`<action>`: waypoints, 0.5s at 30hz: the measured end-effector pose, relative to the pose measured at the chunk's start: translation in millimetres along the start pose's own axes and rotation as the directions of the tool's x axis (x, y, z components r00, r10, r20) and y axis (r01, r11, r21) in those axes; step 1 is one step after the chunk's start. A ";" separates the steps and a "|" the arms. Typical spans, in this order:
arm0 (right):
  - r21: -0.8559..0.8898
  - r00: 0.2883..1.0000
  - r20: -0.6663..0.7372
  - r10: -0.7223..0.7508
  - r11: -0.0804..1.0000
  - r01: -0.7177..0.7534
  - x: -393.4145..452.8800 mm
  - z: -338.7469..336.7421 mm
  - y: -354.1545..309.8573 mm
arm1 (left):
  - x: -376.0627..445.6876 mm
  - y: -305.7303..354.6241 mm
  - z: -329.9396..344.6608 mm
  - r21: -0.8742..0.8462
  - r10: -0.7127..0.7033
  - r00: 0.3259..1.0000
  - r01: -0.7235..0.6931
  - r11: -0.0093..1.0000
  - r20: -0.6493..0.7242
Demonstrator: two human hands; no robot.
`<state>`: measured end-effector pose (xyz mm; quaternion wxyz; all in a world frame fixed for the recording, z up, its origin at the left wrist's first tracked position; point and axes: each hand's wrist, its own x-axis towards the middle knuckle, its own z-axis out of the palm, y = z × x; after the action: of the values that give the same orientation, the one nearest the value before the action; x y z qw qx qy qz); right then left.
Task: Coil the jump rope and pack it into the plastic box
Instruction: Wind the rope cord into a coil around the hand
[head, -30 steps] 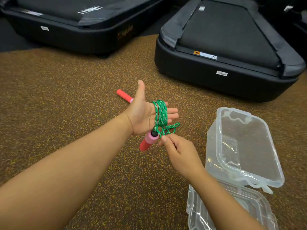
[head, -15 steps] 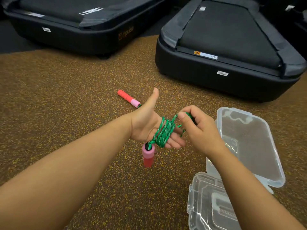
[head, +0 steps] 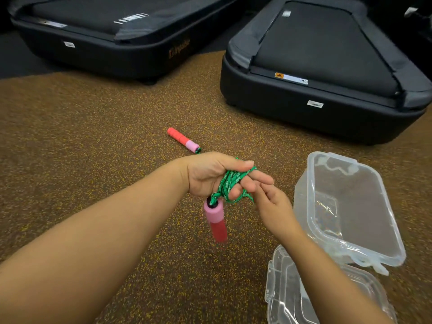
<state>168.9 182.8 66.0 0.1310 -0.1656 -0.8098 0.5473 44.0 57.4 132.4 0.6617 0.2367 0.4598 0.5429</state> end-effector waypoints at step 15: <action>-0.094 0.995 0.091 -0.051 0.994 0.060 -23.4 18.5 -11.2 | 11.2 2.2 -11.1 -0.213 0.125 0.902 -0.229 0.950 -0.413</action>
<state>181.5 153.7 69.0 0.1023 -0.1248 -0.8446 0.5105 33.1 66.4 125.0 0.5276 0.0759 0.4859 0.6926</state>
